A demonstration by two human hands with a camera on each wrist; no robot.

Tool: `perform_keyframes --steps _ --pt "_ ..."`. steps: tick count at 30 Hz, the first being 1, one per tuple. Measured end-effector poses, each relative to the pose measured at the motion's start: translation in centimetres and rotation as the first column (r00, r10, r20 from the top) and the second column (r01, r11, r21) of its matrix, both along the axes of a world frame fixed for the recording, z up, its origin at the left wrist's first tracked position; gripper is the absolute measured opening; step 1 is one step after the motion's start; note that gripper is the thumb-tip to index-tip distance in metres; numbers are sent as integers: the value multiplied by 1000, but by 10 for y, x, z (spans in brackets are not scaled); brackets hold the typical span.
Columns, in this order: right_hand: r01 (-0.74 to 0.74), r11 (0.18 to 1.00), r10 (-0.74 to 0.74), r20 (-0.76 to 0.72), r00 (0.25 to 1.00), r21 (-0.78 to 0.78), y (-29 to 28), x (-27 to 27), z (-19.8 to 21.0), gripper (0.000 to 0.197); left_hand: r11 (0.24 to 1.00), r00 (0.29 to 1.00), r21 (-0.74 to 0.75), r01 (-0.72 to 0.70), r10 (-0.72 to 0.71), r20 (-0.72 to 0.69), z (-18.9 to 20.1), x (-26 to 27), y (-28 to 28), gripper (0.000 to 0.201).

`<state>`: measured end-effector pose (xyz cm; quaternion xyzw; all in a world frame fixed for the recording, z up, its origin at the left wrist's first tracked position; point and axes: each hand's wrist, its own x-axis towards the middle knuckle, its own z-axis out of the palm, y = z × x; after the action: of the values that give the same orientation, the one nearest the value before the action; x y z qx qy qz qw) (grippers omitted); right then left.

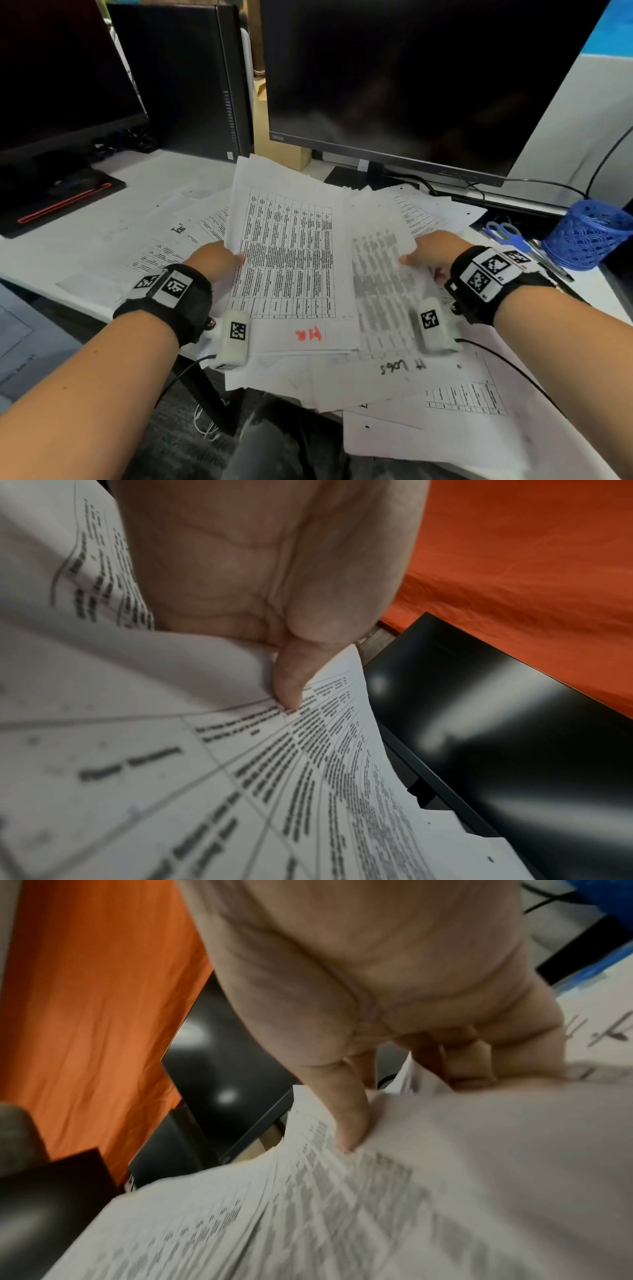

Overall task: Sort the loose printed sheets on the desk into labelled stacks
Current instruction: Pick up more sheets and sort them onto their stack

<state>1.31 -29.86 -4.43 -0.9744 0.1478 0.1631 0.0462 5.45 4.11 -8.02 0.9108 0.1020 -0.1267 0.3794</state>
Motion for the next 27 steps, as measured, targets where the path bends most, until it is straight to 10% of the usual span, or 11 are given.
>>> perform_keyframes --steps 3,7,10,17,22,27 --pt "134 947 -211 250 945 291 -25 -5 3 38 1000 1000 12 -12 12 13 13 -13 -5 36" --pt "119 539 -504 207 838 834 -51 -14 -10 34 996 996 -83 -13 20 82 20 -21 -10 42" --pt "129 456 -558 170 813 880 -67 -13 -32 54 975 994 -216 -49 69 88 26 -28 -23 46" --pt "3 115 -639 71 766 993 -25 -39 -6 18 848 996 -522 -93 84 -42 26 -39 -85 47" --pt "39 99 -579 26 815 994 -5 -43 -4 21 826 995 -560 -64 95 28 23 -44 -101 37" --pt "341 382 -539 -93 837 859 -23 -38 -4 34 913 961 -390 -124 208 183 25 -33 -65 57"
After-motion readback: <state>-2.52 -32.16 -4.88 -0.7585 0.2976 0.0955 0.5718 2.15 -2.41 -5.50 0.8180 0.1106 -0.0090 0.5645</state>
